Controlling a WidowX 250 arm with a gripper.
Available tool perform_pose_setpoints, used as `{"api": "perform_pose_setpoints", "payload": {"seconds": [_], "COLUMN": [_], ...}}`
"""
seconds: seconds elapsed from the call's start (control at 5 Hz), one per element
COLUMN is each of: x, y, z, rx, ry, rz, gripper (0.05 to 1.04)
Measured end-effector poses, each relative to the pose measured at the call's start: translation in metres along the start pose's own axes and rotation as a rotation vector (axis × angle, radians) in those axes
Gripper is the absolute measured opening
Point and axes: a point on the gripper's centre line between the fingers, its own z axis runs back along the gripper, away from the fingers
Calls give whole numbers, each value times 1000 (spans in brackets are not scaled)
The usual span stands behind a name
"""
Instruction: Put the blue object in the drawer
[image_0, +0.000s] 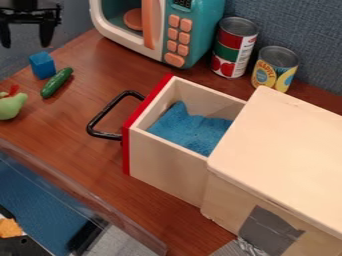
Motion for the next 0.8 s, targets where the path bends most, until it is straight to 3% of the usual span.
{"api": "perform_pose_setpoints", "payload": {"seconds": [0.2,0.4,0.6,0.8], "x": [-6,-7,-7,-4], "y": [-4,-6,-15,-15], "z": [-11,-12,-11,-12], "rx": [-6,-44,-111,-136], "ry": [42,59,67,58], "rz": [21,59,73,73], "gripper": [1000,1000,1000,1000]}}
